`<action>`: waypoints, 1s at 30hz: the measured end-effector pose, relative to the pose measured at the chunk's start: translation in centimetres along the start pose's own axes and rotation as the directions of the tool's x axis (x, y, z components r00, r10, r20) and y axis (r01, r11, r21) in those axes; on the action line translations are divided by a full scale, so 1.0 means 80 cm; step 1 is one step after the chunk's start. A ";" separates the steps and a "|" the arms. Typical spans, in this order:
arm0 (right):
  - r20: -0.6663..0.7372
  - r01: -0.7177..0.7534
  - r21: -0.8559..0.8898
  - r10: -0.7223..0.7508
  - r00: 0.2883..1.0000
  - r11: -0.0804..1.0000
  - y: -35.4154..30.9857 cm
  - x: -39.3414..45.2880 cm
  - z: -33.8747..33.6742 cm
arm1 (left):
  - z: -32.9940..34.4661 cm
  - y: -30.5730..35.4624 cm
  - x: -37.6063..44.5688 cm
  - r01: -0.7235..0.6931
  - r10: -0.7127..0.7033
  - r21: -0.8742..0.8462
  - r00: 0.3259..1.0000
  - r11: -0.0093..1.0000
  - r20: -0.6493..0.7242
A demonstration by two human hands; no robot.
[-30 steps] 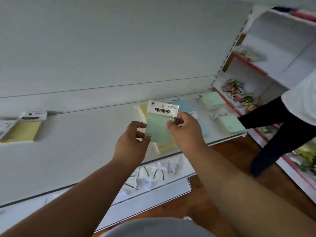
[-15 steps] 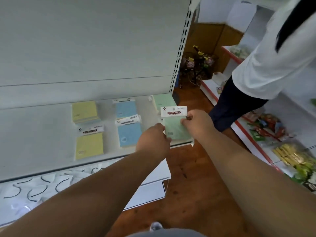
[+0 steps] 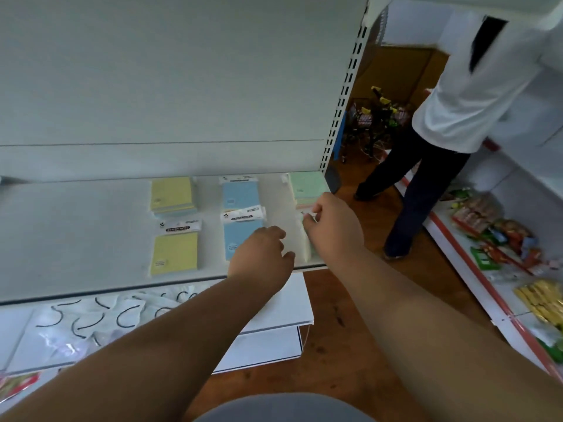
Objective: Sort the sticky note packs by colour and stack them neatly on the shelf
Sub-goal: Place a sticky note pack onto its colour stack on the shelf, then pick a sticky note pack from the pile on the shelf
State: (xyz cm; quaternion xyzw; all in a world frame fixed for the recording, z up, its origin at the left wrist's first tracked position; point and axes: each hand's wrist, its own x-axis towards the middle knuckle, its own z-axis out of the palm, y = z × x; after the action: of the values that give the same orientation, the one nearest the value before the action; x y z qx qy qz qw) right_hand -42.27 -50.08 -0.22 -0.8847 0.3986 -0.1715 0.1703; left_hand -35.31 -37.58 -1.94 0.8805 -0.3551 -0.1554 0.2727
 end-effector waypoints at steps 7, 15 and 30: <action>0.067 0.180 0.179 -0.194 0.979 0.967 -0.154 -0.003 0.069 | -0.092 -0.138 -0.018 0.114 -0.119 -0.053 0.987 0.992 -0.108; 0.171 0.278 0.308 -0.340 0.925 0.910 -0.402 -0.023 0.199 | -0.248 -0.351 -0.023 0.224 -0.227 -0.035 0.951 0.974 -0.212; 0.768 -0.713 0.521 0.106 0.631 0.470 -0.652 -0.010 0.347 | -0.410 -0.601 0.030 0.295 -0.276 0.107 0.947 0.949 -0.161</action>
State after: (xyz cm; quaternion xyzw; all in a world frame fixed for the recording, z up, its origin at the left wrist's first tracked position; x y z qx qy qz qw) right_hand 3.16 -12.32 -2.01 -0.5747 0.4094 0.0344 0.7078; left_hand 7.68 1.63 -4.21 0.9476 -0.2122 -0.1057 0.2142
